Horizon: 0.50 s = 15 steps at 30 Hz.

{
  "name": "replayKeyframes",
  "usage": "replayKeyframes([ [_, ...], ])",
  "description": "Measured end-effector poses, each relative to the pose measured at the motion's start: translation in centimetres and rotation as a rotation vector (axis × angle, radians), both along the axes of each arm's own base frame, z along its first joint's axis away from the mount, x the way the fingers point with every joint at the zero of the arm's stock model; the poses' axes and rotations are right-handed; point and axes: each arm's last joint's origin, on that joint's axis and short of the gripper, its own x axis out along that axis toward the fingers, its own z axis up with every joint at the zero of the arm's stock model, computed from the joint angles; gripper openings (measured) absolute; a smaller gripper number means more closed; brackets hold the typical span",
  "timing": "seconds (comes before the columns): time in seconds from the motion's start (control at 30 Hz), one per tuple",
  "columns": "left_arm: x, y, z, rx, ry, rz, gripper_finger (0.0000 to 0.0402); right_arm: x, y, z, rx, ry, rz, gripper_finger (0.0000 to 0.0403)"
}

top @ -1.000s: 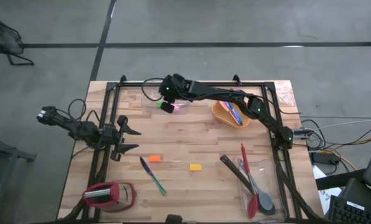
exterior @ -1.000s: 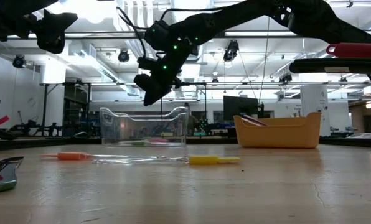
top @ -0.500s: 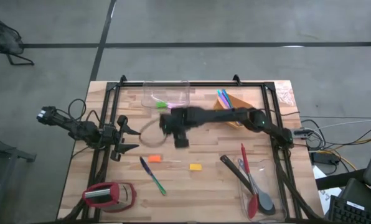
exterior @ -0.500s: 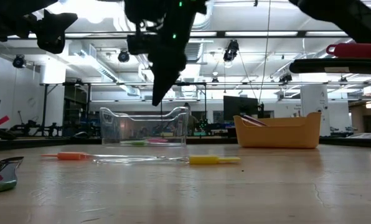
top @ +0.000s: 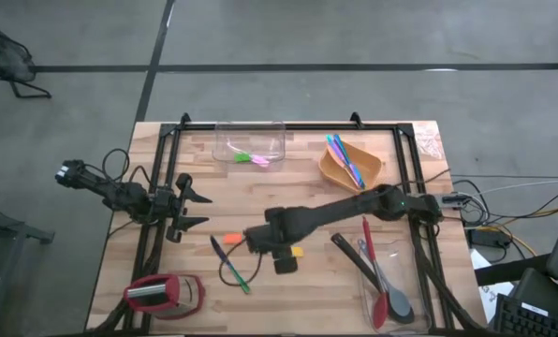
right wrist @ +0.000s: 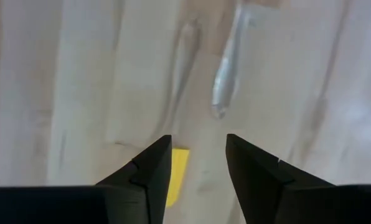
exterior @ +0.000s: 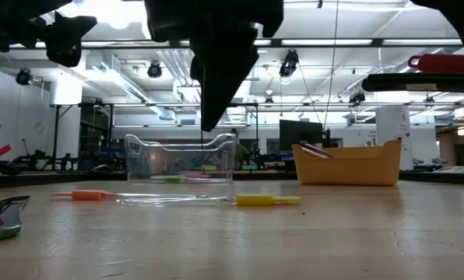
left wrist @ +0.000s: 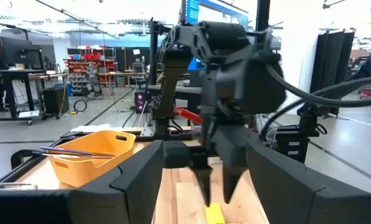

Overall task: Pick & Place Kitchen Items
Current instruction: Put the yellow spatula into the top transparent bin

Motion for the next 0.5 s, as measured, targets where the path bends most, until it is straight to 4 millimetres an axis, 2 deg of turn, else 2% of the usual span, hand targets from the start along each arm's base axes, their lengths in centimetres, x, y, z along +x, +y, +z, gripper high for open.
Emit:
replayKeyframes([
  [0.23,0.0,0.0,0.0,0.000,0.001,0.000,0.0236,-0.8,1.7,-1.8,0.005,0.056,-0.066,0.0145],
  [0.5,0.0,0.0,0.0,0.001,0.001,0.000,0.0236,-1.8,2.8,-4.9,-0.016,0.106,-0.065,0.0200],
])
